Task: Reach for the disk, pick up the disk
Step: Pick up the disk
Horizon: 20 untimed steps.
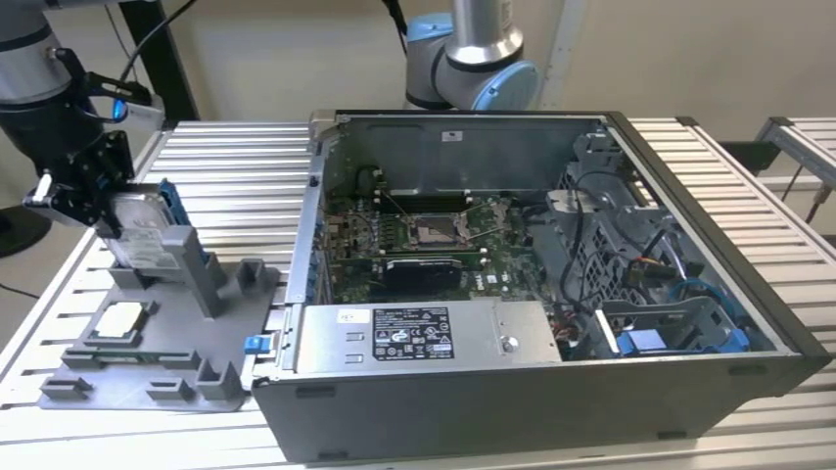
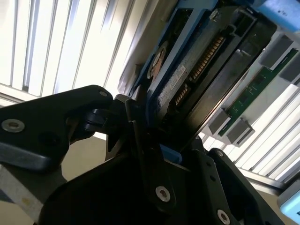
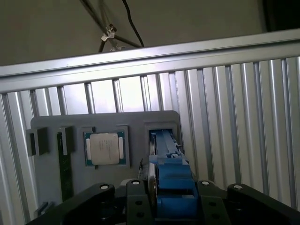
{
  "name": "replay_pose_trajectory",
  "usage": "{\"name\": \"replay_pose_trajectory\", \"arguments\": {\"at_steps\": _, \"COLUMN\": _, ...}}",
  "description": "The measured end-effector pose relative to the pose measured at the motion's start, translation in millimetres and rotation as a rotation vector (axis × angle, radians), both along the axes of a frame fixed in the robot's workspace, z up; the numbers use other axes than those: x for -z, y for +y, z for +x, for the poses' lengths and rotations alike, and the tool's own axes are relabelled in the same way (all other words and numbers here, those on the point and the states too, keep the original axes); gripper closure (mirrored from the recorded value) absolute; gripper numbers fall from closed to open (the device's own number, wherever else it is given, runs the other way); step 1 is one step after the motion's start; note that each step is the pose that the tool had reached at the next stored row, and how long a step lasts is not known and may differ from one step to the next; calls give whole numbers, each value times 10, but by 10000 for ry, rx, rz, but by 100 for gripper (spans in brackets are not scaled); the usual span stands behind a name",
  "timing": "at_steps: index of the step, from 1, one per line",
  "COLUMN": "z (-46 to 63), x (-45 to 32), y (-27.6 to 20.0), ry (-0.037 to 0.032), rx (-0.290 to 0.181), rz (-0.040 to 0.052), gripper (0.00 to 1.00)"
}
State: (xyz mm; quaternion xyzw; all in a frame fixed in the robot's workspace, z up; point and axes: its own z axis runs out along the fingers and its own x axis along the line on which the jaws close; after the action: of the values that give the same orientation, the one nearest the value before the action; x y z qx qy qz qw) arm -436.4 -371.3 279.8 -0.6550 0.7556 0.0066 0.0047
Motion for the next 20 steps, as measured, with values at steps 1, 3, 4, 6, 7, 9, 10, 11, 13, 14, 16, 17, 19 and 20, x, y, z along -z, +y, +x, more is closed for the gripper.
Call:
{"name": "replay_pose_trajectory", "arguments": {"at_steps": 1, "z": 0, "x": -18, "y": 0, "ry": 0, "rx": 0, "rz": -1, "gripper": 100}}
{"name": "replay_pose_trajectory", "arguments": {"at_steps": 3, "z": 0, "x": -53, "y": 0, "ry": 1, "rx": 0, "rz": -1, "gripper": 100}}
{"name": "replay_pose_trajectory", "arguments": {"at_steps": 4, "z": 0, "x": -71, "y": 0, "ry": 1, "rx": 0, "rz": -1, "gripper": 100}}
{"name": "replay_pose_trajectory", "arguments": {"at_steps": 6, "z": 0, "x": -110, "y": 0, "ry": 0, "rx": 0, "rz": -1, "gripper": 100}}
{"name": "replay_pose_trajectory", "arguments": {"at_steps": 7, "z": 0, "x": -128, "y": 0, "ry": 0, "rx": 0, "rz": -1, "gripper": 100}}
{"name": "replay_pose_trajectory", "arguments": {"at_steps": 9, "z": 0, "x": -159, "y": 0, "ry": 1, "rx": 0, "rz": -2, "gripper": 100}}
{"name": "replay_pose_trajectory", "arguments": {"at_steps": 10, "z": 0, "x": -174, "y": 0, "ry": 1, "rx": 0, "rz": -2, "gripper": 100}}
{"name": "replay_pose_trajectory", "arguments": {"at_steps": 11, "z": 0, "x": -193, "y": 0, "ry": 1, "rx": 0, "rz": -2, "gripper": 100}}
{"name": "replay_pose_trajectory", "arguments": {"at_steps": 13, "z": 0, "x": -222, "y": 0, "ry": 2, "rx": 0, "rz": -2, "gripper": 100}}
{"name": "replay_pose_trajectory", "arguments": {"at_steps": 14, "z": 0, "x": -235, "y": 0, "ry": 1, "rx": 0, "rz": -2, "gripper": 100}}
{"name": "replay_pose_trajectory", "arguments": {"at_steps": 16, "z": 0, "x": -269, "y": 0, "ry": -1, "rx": 0, "rz": -1, "gripper": 100}}
{"name": "replay_pose_trajectory", "arguments": {"at_steps": 17, "z": 0, "x": -287, "y": 0, "ry": 0, "rx": 0, "rz": -1, "gripper": 100}}
{"name": "replay_pose_trajectory", "arguments": {"at_steps": 19, "z": 0, "x": -324, "y": 0, "ry": 1, "rx": 0, "rz": -2, "gripper": 100}}
{"name": "replay_pose_trajectory", "arguments": {"at_steps": 20, "z": 0, "x": -341, "y": 0, "ry": 1, "rx": 0, "rz": -2, "gripper": 100}}
